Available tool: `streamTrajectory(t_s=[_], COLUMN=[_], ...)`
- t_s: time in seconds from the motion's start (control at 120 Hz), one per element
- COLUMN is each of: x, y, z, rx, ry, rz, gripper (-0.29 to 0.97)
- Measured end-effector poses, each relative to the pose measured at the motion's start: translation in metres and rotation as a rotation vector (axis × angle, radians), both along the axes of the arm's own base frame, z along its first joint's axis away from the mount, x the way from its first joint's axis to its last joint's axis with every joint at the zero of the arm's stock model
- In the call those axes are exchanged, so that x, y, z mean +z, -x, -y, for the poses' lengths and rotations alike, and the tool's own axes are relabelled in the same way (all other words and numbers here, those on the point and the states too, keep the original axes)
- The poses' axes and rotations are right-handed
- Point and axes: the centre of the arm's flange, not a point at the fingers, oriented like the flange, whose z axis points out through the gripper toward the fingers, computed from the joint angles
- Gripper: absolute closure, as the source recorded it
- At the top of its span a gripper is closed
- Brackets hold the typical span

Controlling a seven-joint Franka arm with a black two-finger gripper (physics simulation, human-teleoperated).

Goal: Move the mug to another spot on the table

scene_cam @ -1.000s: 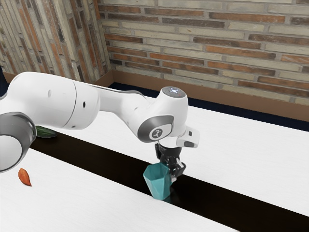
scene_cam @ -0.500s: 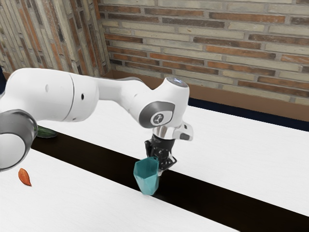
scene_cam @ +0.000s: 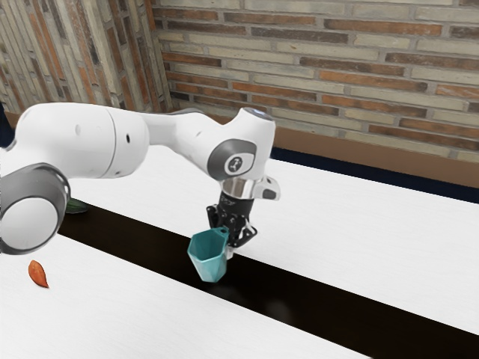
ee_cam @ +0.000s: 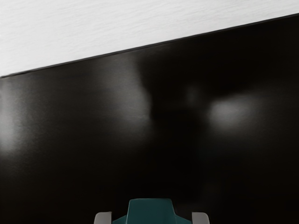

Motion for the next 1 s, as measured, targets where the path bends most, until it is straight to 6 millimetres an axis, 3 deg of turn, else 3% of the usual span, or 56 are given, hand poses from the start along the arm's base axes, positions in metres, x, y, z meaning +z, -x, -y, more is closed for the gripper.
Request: streamTrajectory(t_s=[0.35,0.733,1.0], x=[-0.015,-0.021,-0.025], y=[-0.036,-0.051,-0.048], z=[-0.061,-0.084,-0.085], rx=[0.087,0.099,0.097], ry=[0.013,0.045,0.065], rz=[-0.007,-0.033,-0.054], gripper=[0.62,0.66,0.22])
